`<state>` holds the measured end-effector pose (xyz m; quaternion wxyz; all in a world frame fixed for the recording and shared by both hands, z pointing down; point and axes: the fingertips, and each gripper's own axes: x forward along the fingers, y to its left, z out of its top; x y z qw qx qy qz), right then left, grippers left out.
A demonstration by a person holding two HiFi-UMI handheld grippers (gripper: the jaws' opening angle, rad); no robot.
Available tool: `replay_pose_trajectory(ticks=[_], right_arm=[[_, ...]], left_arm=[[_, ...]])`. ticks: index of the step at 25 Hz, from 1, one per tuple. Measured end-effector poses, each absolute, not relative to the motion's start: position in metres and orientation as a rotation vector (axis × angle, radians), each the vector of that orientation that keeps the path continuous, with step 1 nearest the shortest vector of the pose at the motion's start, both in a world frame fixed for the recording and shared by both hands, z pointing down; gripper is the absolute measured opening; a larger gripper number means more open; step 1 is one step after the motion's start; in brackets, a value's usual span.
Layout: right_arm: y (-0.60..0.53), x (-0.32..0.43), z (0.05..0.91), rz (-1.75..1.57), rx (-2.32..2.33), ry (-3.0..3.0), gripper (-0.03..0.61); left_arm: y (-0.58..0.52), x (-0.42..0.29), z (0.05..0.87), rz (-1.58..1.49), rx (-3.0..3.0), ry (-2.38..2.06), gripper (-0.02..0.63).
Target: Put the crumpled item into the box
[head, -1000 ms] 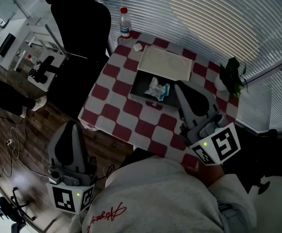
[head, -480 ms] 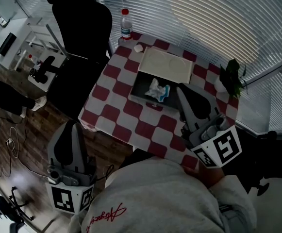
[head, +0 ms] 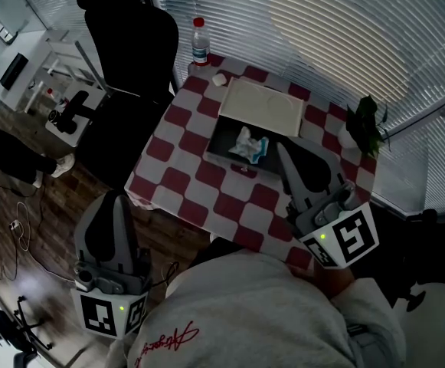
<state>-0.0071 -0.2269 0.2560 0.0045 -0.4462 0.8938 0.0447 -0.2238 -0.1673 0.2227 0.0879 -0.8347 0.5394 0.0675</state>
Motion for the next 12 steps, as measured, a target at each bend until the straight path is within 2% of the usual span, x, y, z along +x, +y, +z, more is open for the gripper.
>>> replay_pose_trajectory(ticks=[12], right_arm=[[-0.2201, -0.0069, 0.2549, 0.123, -1.383, 2.770, 0.009]], left_arm=[[-0.1649, -0.2217, 0.2238, 0.206, -2.491, 1.611, 0.025]])
